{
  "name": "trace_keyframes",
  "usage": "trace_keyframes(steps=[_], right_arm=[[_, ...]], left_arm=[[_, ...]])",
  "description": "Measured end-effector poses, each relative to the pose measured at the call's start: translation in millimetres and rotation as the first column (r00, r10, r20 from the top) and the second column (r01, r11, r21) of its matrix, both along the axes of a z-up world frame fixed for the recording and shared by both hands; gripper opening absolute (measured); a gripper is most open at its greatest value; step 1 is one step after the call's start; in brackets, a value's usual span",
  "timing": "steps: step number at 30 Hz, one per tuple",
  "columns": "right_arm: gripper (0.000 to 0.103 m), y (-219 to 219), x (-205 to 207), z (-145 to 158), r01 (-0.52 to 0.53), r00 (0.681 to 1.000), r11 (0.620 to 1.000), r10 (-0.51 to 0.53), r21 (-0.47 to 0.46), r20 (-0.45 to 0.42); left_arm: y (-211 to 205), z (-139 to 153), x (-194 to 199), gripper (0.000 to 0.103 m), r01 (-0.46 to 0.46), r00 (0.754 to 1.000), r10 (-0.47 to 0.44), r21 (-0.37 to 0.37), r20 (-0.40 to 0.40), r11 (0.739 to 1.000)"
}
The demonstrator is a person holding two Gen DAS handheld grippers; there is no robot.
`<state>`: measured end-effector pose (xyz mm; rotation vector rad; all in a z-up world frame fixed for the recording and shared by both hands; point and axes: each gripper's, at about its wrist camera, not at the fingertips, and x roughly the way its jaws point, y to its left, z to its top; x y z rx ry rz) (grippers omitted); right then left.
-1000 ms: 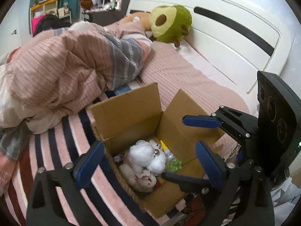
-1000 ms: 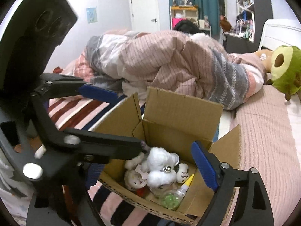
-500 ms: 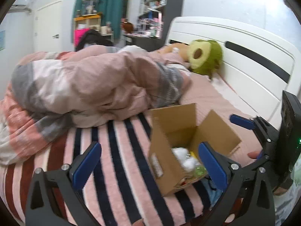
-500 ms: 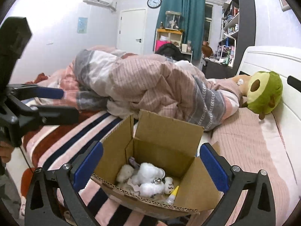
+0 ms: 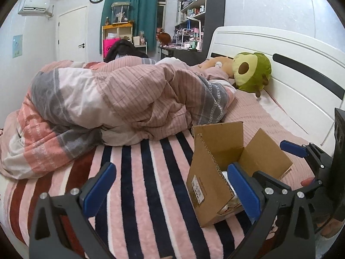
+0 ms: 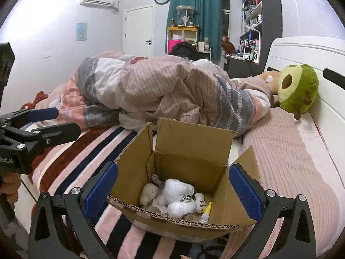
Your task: Organize objects
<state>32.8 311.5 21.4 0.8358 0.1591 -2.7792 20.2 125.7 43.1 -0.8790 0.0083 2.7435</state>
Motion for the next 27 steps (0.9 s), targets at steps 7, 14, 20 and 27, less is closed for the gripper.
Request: trace_keyframes(steps=[7, 14, 20, 27], right_arm=[[0.103, 0.7, -0.3, -0.3, -0.002, 1.000, 1.000, 0.002, -0.001, 0.005], [0.103, -2.4, 0.9, -1.3, -0.004, 1.000, 1.000, 0.004, -0.001, 0.011], [0.103, -3.5, 2.2, -1.6, 0.001, 1.000, 1.000, 0.000, -0.012, 0.020], [0.103, -3.0, 2.0, -2.0, -0.001, 1.000, 1.000, 0.001, -0.014, 0.021]], left_arm=[[2.9, -1.7, 1.0, 0.102, -0.014, 1.000, 0.014, -0.019, 0.000, 1.000], [3.0, -2.5, 2.2, 0.102, -0.016, 1.000, 0.016, -0.021, 0.003, 1.000], [2.7, -3.6, 3.6, 0.102, -0.022, 1.000, 0.022, -0.032, 0.003, 0.999], [2.6, -3.7, 4.6, 0.102, -0.025, 1.000, 0.025, -0.034, 0.002, 0.999]])
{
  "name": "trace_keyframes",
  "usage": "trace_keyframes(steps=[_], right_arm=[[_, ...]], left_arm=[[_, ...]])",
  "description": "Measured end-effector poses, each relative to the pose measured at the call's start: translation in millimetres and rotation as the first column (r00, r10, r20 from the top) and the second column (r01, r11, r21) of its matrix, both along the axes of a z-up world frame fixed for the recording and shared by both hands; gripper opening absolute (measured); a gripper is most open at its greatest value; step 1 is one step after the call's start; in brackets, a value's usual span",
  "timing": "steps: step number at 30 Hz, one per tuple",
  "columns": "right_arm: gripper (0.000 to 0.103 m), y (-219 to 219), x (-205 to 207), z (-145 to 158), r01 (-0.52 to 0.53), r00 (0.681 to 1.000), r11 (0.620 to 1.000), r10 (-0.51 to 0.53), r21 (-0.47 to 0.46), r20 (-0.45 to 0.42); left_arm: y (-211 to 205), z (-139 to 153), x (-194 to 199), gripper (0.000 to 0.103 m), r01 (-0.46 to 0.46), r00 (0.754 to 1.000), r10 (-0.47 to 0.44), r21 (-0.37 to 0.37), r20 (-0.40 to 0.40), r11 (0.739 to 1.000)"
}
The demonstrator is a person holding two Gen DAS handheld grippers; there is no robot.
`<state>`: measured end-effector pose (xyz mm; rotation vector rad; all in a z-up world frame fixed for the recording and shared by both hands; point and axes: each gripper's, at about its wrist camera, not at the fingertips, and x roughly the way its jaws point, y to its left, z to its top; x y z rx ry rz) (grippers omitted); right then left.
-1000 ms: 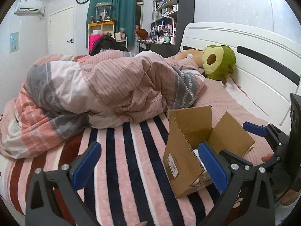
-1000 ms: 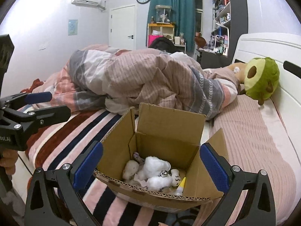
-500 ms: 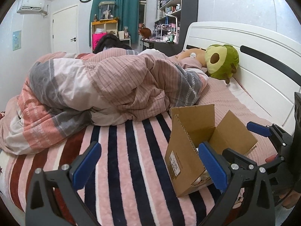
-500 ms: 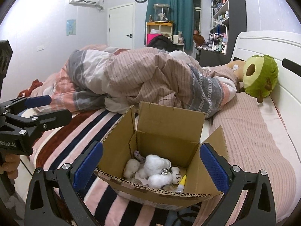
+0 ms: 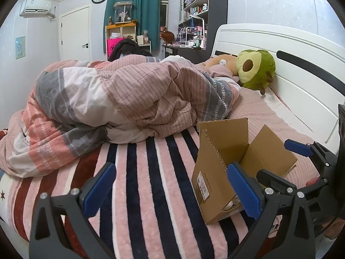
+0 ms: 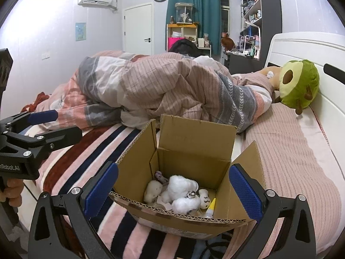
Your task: Organize objects
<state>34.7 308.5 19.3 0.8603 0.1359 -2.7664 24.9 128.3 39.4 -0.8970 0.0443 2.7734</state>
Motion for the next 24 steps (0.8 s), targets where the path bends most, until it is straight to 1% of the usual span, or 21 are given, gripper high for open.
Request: trace_keyframes(steps=[24], right_arm=[[0.103, -6.6, 4.5, 0.4, 0.006, 1.000, 1.000, -0.006, -0.005, 0.007]], left_arm=[[-2.0, 0.7, -0.2, 0.102, -0.003, 1.000, 0.003, 0.000, 0.005, 1.000]])
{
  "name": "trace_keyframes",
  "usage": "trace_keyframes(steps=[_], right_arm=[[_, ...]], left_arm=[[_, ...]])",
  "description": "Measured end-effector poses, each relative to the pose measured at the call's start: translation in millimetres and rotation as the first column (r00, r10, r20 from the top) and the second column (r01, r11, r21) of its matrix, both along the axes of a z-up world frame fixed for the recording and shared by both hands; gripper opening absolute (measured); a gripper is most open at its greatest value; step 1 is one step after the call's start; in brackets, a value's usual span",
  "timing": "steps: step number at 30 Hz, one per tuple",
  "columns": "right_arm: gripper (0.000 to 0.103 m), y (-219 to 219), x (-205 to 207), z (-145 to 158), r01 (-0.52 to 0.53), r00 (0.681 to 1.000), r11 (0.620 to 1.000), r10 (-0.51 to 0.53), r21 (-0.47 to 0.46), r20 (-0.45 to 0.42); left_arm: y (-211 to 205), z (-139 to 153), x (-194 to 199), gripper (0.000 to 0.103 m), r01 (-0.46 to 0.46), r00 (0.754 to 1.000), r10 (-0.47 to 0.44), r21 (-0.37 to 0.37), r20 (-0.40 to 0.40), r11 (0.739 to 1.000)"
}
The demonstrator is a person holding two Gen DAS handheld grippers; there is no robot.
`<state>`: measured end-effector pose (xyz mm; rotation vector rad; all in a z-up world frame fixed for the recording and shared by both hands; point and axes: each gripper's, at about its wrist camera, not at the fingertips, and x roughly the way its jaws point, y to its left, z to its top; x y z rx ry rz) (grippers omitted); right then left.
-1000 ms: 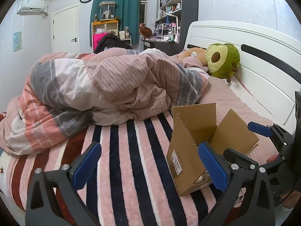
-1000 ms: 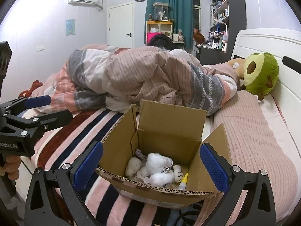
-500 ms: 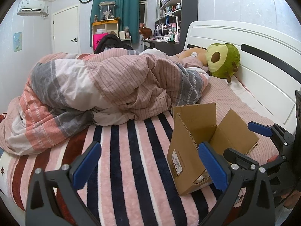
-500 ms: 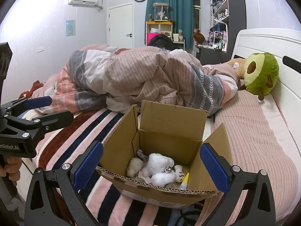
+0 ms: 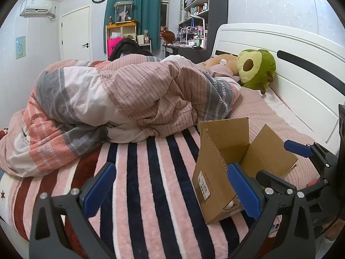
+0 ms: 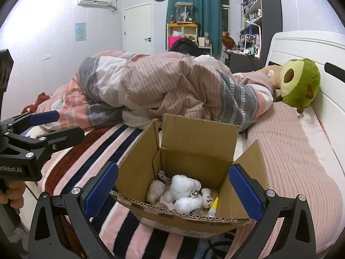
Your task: Organize objects
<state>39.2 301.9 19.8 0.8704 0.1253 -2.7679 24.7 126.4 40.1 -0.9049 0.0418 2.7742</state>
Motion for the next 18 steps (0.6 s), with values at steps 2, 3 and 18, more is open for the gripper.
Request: trace_keyframes(steps=[2, 3, 18], right_arm=[[0.103, -0.1, 0.3, 0.0, 0.001, 1.000, 1.000, -0.001, 0.000, 0.000], [0.103, 0.1, 0.1, 0.0, 0.001, 1.000, 1.000, -0.001, 0.000, -0.001], [0.103, -2.0, 1.5, 1.5, 0.005, 1.000, 1.000, -0.005, -0.003, -0.006]], left_arm=[[-0.4, -0.1, -0.3, 0.102, -0.002, 1.000, 0.002, 0.000, 0.001, 1.000], [-0.5, -0.2, 0.0, 0.102, -0.002, 1.000, 0.002, 0.000, 0.002, 1.000], [-0.5, -1.6, -1.0, 0.102, 0.000, 1.000, 0.000, -0.004, 0.003, 1.000]])
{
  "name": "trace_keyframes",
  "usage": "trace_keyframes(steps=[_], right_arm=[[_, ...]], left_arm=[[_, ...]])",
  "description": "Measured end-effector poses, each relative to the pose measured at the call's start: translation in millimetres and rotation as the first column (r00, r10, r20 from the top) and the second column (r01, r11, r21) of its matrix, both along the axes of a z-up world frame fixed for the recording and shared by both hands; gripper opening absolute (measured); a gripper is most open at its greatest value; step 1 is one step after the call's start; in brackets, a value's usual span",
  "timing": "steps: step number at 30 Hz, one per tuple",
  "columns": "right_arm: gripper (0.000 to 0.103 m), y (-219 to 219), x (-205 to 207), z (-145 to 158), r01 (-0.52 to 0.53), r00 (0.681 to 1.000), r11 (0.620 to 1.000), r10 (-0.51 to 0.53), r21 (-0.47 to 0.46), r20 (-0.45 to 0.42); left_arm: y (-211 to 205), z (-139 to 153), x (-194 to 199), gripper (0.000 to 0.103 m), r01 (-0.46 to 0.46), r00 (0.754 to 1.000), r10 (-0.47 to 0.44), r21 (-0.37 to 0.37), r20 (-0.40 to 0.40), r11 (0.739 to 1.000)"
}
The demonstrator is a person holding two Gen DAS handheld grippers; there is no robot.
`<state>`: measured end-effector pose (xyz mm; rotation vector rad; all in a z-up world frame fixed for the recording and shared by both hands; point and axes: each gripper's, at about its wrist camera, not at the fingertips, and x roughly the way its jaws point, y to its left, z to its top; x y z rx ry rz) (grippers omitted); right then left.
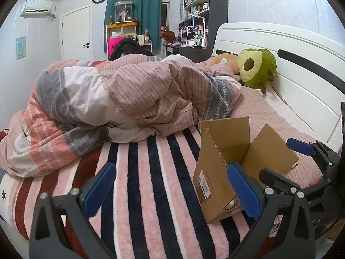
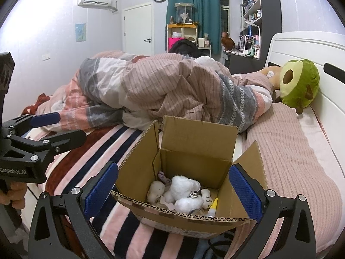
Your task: Organize objects
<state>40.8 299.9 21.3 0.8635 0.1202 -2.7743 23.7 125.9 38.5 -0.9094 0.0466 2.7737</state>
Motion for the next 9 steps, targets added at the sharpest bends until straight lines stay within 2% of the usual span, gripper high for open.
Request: trace_keyframes(steps=[9], right_arm=[[0.103, 0.6, 0.2, 0.6, 0.001, 1.000, 1.000, -0.001, -0.003, 0.000]], left_arm=[[-0.2, 0.5, -0.7, 0.102, -0.002, 1.000, 0.002, 0.007, 0.002, 1.000]])
